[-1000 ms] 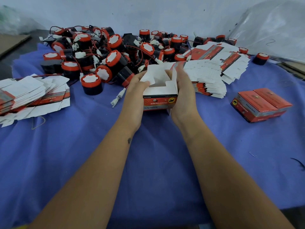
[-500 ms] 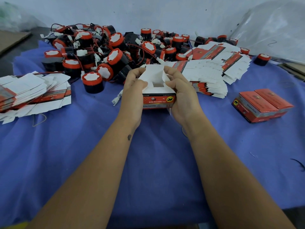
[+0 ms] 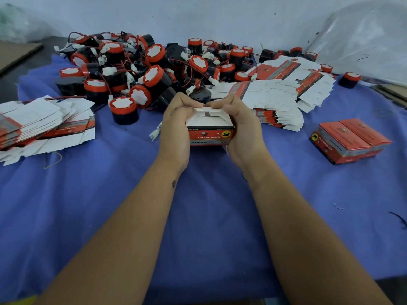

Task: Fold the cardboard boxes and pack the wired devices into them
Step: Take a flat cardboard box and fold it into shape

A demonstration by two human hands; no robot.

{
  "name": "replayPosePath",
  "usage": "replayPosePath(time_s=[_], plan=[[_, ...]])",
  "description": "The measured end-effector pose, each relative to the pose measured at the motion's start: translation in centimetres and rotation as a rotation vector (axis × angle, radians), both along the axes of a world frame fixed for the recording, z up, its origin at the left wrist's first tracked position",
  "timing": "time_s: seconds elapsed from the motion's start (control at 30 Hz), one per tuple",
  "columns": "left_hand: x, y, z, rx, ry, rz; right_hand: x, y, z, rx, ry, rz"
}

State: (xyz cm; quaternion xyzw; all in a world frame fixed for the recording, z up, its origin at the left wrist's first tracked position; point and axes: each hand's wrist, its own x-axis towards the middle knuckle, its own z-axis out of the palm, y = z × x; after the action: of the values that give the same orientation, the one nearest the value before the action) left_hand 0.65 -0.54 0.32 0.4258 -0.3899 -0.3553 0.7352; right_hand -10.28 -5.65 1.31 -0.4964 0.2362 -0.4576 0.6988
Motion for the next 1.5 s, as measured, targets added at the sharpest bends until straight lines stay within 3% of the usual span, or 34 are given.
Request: replayPosePath(time_s=[0.07, 0.23, 0.33, 0.5, 0.63, 0.7, 0.8, 0.93, 1.17, 1.27, 1.33, 1.37, 1.5], plan=[[-0.13, 0.1, -0.03, -0.017, 0.04, -0.053, -0.04, -0.01, 0.05, 0.02, 0.008, 0.002], [-0.15, -0.34, -0.1, 0.244, -0.053, 0.03, -0.26, 0.07, 0.13, -0.087, 0.072, -0.105], [0.07, -0.48, 0.03, 0.277, -0.089, 0.028, -0.33, 0.22, 0.15, -0.132, 0.112, -0.151], [0.03, -0.24, 0.16, 0.241, -0.08, 0.043, -0.32, 0.42, 0.36, -0.155, 0.152, -0.166], [-0.08, 0.27, 0.41, 0.087, -0.101, 0.098, -0.29, 0.25, 0.57, -0.133, 0.134, -0.254], [-0.06, 0.41, 0.57, 0.006, -0.147, 0.129, -0.46, -0.07, 0.68, -0.155, 0.228, -0.335], [-0.04, 0.38, 0.45, -0.059, -0.194, 0.122, -0.62, -0.2, 0.66, -0.144, 0.324, -0.285], [-0.06, 0.23, -0.08, -0.034, -0.315, 0.096, -0.71, 0.28, 0.48, -0.23, 0.258, -0.252], [-0.06, 0.3, -0.22, -0.025, -0.39, 0.156, -0.79, 0.38, 0.2, -0.425, 0.378, -0.308], [0.0, 0.13, -0.29, -0.004, -0.13, 0.026, -0.74, 0.47, 0.13, -0.451, 0.351, -0.315], [0.36, -0.34, -0.21, 0.075, 0.114, -0.057, -0.56, 0.57, 0.38, -0.369, 0.223, -0.266], [0.42, -0.38, -0.05, 0.134, 0.145, -0.077, -0.53, 0.54, 0.47, -0.331, 0.159, -0.246], [0.08, -0.22, -0.34, 0.199, -0.146, -0.045, -0.52, 0.66, 0.41, -0.348, 0.135, -0.279]])
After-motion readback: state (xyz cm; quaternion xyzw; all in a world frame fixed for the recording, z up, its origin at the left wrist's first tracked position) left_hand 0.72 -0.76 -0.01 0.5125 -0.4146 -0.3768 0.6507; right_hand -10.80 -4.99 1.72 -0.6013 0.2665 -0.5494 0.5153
